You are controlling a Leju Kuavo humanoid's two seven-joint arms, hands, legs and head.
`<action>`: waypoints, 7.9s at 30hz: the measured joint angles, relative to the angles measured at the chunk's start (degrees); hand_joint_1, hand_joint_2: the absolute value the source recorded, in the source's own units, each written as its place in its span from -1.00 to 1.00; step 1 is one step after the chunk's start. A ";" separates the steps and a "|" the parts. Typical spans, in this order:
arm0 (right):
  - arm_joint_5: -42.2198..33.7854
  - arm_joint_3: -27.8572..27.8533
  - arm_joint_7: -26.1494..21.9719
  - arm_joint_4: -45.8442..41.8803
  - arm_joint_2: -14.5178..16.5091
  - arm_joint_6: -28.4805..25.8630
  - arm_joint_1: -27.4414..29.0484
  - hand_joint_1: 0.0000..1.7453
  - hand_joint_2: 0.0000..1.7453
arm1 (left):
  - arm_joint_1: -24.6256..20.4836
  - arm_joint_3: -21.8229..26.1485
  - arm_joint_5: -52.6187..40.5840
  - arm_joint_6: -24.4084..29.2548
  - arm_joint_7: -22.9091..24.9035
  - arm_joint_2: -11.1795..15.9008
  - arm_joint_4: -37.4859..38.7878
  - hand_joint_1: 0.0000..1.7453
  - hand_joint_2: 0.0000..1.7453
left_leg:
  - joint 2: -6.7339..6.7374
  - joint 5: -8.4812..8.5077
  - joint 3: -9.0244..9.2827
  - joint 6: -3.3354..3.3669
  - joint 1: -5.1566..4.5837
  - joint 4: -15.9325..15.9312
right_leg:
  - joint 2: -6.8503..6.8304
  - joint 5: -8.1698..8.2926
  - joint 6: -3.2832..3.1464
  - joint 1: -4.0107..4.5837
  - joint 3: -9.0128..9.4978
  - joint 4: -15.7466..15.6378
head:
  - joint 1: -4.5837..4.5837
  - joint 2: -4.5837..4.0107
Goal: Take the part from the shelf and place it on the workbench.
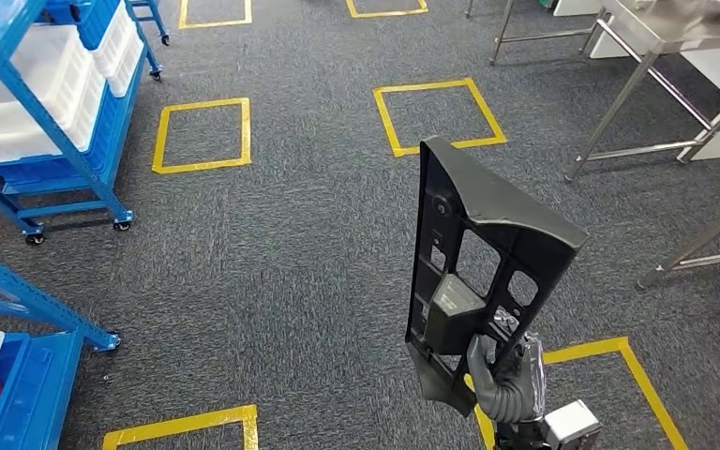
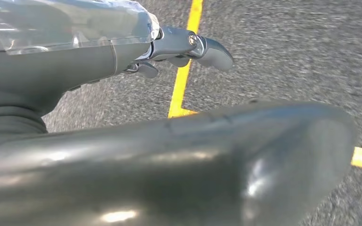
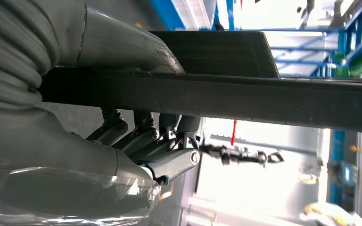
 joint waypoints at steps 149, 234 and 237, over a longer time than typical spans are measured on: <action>24.86 -10.97 20.86 9.63 -9.07 -18.20 -28.61 1.00 1.00 | -0.55 -5.32 -10.56 -10.12 4.01 4.09 0.09 -1.00 -1.00 | -6.14 -0.30 -0.55 1.46 0.35 0.45 | 4.13 -4.75 1.88 -1.03 -6.73 12.90 | 0.06 -0.01; 38.78 -1.26 34.58 44.34 -8.01 2.28 -65.89 1.00 1.00 | -0.55 -3.54 -11.70 -11.98 5.25 4.11 0.13 -1.00 -1.00 | -5.86 4.32 -5.59 1.11 0.06 1.15 | 3.85 -2.66 1.09 -0.78 1.70 1.93 | 0.16 -0.01; 38.98 -1.21 34.71 44.39 -8.05 2.16 -66.15 1.00 1.00 | -0.68 -3.50 -11.75 -11.95 5.25 4.09 0.11 -1.00 -1.00 | -6.08 3.69 -4.56 1.82 -0.04 0.77 | 3.92 -6.17 1.44 -0.88 -4.22 11.32 | 0.18 -0.01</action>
